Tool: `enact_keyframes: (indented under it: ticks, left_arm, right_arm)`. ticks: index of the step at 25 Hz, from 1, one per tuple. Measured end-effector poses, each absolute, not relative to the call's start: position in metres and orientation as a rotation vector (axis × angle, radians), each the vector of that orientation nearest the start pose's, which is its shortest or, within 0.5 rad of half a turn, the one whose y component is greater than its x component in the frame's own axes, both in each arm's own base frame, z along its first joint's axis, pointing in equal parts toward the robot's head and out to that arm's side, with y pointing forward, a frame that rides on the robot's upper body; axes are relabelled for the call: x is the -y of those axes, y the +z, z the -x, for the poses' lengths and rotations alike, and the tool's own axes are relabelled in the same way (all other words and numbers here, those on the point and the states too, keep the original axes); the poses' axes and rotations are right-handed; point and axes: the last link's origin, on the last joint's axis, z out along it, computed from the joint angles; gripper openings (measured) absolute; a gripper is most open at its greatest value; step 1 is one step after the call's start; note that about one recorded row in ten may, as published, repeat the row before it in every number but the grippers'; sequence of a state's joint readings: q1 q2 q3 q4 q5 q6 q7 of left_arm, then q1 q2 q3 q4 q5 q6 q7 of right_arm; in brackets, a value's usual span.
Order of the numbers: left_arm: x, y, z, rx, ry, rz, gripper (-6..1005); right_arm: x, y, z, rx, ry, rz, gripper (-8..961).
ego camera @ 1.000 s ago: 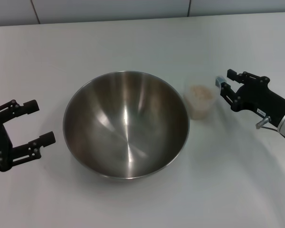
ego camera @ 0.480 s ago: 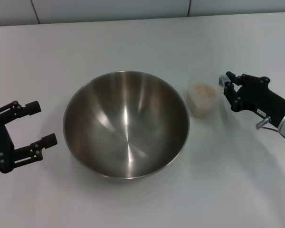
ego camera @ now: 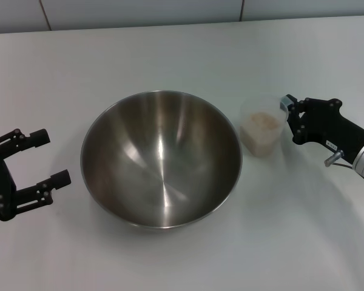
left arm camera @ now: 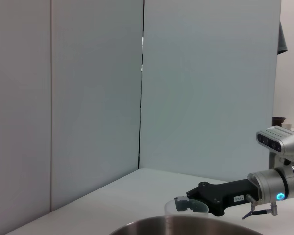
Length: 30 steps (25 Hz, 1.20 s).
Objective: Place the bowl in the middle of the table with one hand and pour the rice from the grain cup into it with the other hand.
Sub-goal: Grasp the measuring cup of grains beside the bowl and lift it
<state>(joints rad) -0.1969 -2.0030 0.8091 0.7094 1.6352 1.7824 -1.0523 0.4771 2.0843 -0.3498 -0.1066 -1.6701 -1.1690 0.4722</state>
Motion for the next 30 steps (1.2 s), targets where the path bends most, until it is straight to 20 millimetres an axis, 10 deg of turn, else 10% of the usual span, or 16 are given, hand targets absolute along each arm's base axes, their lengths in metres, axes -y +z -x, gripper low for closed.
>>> enact_keyframes:
  ticks: [13,30]
  left_arm:
    - [-0.244,0.047,0.308,0.288,-0.917,2.566,800]
    - [-0.269,0.032,0.284,0.206,-0.861,2.720,800]
  right_arm:
    - [-0.320,-0.034,-0.326,-0.483,0.670,2.037,16]
    - [-0.334,-0.025,-0.275,-0.052,0.772,2.253,17]
